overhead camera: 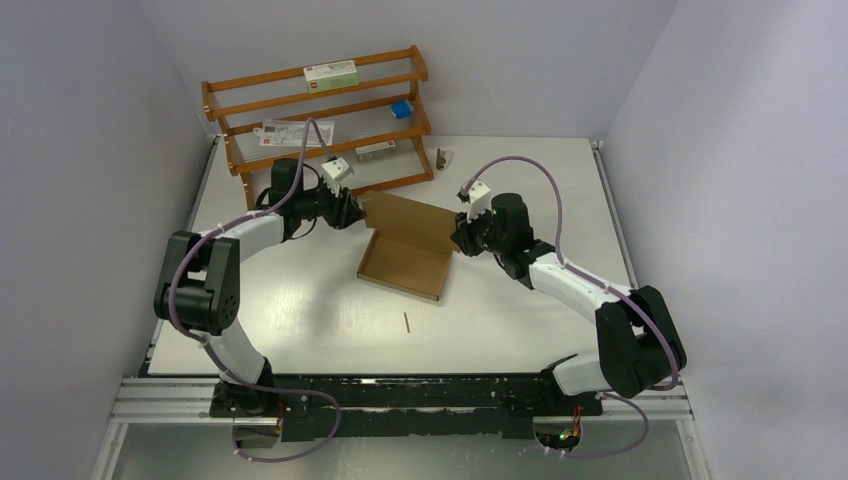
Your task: Fold the paper box
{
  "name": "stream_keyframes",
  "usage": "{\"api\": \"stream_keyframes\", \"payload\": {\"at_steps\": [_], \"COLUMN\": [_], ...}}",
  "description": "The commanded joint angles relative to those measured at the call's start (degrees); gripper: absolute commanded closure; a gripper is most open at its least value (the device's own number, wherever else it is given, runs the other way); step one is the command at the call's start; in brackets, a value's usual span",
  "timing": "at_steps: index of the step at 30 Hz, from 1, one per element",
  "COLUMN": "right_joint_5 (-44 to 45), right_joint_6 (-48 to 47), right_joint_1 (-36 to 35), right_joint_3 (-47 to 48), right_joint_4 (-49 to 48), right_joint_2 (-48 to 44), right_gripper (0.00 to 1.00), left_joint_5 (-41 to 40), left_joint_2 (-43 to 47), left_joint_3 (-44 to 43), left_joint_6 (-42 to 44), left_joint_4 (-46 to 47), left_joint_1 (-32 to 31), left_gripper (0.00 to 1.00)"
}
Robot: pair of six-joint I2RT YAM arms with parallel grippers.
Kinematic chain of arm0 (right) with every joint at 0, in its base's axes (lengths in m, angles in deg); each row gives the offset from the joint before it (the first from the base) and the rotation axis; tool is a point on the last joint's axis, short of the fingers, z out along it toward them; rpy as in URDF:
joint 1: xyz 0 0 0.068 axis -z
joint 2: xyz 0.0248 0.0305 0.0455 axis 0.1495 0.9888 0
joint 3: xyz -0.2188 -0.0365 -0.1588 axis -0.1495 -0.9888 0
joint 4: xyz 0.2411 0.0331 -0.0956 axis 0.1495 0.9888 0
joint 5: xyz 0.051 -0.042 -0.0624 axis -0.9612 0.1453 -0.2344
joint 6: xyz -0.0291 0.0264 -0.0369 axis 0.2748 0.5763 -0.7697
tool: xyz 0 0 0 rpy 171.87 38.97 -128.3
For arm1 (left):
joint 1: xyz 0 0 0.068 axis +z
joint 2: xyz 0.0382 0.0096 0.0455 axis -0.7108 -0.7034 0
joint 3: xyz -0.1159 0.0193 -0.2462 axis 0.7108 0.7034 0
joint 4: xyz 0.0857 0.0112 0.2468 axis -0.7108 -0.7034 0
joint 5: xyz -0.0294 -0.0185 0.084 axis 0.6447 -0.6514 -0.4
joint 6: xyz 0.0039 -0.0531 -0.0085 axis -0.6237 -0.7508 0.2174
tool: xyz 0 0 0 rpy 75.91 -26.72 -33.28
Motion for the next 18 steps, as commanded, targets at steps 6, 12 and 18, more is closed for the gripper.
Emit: {"api": "stream_keyframes", "payload": {"at_steps": [6,12,18], "right_joint_5": [2.2,2.8,2.5], "right_joint_6": [0.2,0.4,-0.5], "right_joint_1": [0.3,0.2,0.3], "right_joint_3": [-2.4,-3.2,-2.7], "right_joint_4": [0.5,1.8,1.9], "right_joint_2": [-3.0,-3.8,-3.1], "right_gripper": [0.74,0.76,1.0], "left_joint_5": [7.9,9.0,10.5], "left_joint_2": [-4.4,-6.8,-8.4], "left_joint_3": [-5.4,-7.5,-9.1], "left_joint_6": [3.2,4.6,5.1], "left_joint_4": [-1.2,-3.0,-3.7], "left_joint_1": [-0.5,-1.2,-1.9], "left_gripper": [0.57,0.58,0.62]}}
